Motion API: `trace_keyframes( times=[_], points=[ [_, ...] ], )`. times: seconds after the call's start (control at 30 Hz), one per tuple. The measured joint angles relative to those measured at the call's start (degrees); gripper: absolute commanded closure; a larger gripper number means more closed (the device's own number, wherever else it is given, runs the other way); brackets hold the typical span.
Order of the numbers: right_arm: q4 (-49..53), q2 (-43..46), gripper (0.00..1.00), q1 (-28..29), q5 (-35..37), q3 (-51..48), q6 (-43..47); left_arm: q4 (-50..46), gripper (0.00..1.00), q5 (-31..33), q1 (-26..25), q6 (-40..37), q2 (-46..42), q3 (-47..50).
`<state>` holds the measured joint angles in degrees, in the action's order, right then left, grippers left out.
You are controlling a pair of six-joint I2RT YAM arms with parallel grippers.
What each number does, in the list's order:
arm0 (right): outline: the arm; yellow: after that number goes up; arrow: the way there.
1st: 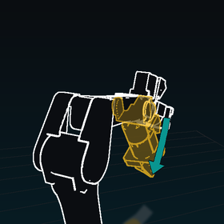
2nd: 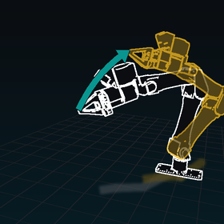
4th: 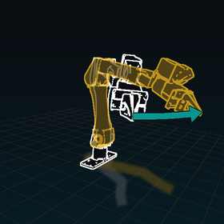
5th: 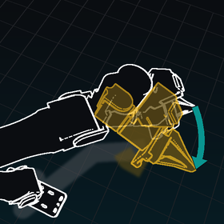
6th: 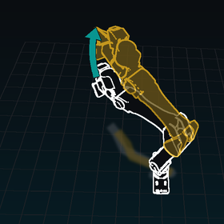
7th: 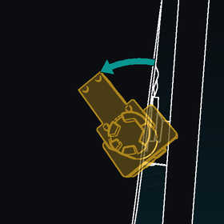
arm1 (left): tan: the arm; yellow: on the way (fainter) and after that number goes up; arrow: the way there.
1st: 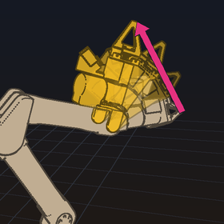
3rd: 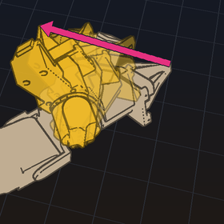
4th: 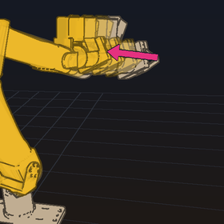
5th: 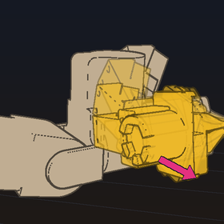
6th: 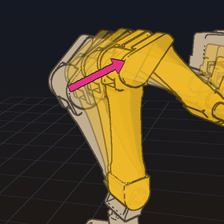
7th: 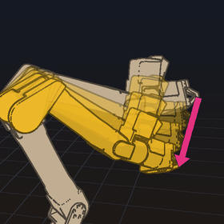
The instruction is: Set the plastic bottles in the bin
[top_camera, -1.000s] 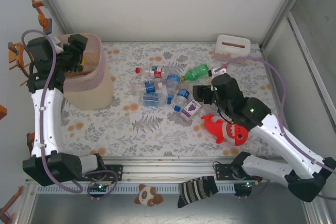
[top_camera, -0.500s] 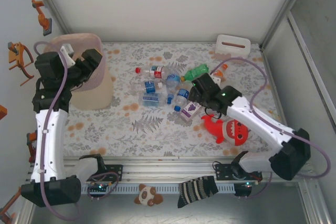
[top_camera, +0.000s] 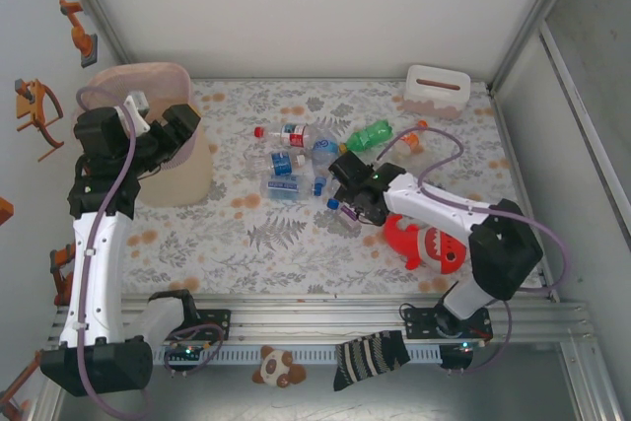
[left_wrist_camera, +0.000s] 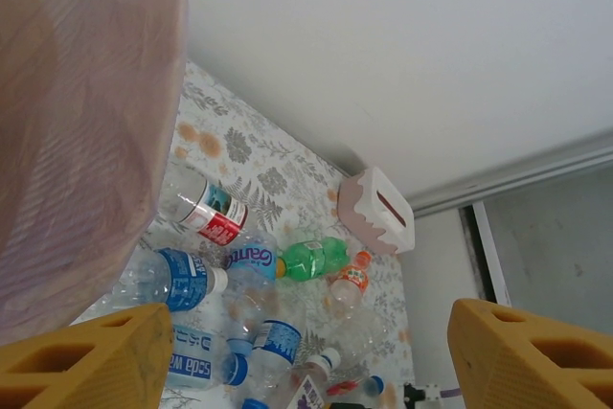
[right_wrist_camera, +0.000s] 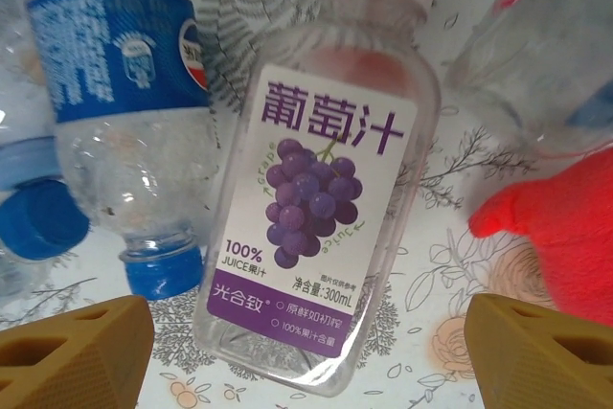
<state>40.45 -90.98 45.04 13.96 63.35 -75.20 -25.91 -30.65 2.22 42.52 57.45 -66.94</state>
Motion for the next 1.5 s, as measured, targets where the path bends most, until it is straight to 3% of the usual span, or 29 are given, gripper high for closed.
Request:
trace_keyframes(
  times=[0.3, 1.17, 1.5],
  points=[
    [-0.96, -6.03, 0.16, 0.85, -1.99, 0.00, -2.64, 0.74, 0.23, -0.50, 0.00, -0.02, 0.00, 0.59],
    [-2.99, -9.42, 0.09, 0.85, -2.58, 2.19, -2.86, 1.07, 0.22, -0.72, 0.00, 0.00, -0.33, 1.09],
    [-3.89, -10.12, 0.15, 0.85, -3.30, 2.49, -3.02, 1.07, 0.22, -0.72, -0.04, 0.02, -0.33, 1.18]
  ],
)
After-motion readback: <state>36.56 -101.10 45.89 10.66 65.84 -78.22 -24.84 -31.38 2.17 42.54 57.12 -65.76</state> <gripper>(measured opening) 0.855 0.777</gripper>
